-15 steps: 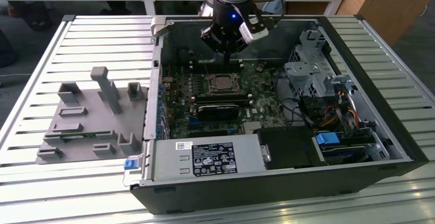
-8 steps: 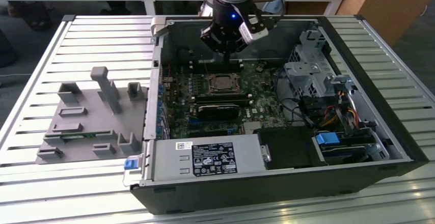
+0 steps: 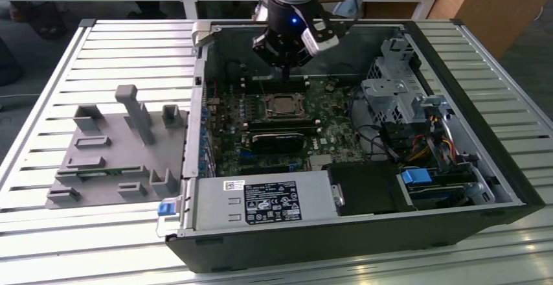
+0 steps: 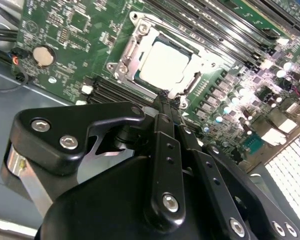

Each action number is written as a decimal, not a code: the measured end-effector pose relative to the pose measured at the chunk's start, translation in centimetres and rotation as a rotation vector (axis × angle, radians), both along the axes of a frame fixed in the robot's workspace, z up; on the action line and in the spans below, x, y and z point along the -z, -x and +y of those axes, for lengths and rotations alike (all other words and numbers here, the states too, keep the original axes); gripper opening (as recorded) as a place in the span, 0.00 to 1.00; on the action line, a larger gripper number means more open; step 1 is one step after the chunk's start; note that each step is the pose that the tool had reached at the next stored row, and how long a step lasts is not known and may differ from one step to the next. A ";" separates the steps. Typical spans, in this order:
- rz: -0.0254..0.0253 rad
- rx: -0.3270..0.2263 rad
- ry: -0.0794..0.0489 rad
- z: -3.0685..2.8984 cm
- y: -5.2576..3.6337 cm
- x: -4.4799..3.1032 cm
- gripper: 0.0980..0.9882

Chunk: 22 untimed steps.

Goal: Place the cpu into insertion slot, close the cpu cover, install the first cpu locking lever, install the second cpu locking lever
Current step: 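Install the first cpu locking lever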

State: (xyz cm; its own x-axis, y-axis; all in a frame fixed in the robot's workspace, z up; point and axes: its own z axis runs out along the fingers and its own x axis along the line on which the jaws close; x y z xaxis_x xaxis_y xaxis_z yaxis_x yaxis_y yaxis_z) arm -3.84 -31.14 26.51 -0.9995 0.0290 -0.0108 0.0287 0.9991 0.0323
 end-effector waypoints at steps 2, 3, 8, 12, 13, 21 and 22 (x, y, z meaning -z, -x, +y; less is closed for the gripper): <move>0.0000 0.000 0.000 0.00 0.45 0.01 0.01; -0.0001 0.000 0.000 0.01 0.64 0.03 0.01; 0.0000 0.000 0.012 0.08 1.27 0.07 0.01; -0.0001 0.000 0.015 0.18 1.83 0.11 0.01; -0.0001 0.000 0.015 0.20 2.05 0.13 0.01; -0.0002 0.000 0.015 0.34 3.97 0.30 0.01; -0.0002 0.000 0.015 0.35 4.16 0.33 0.01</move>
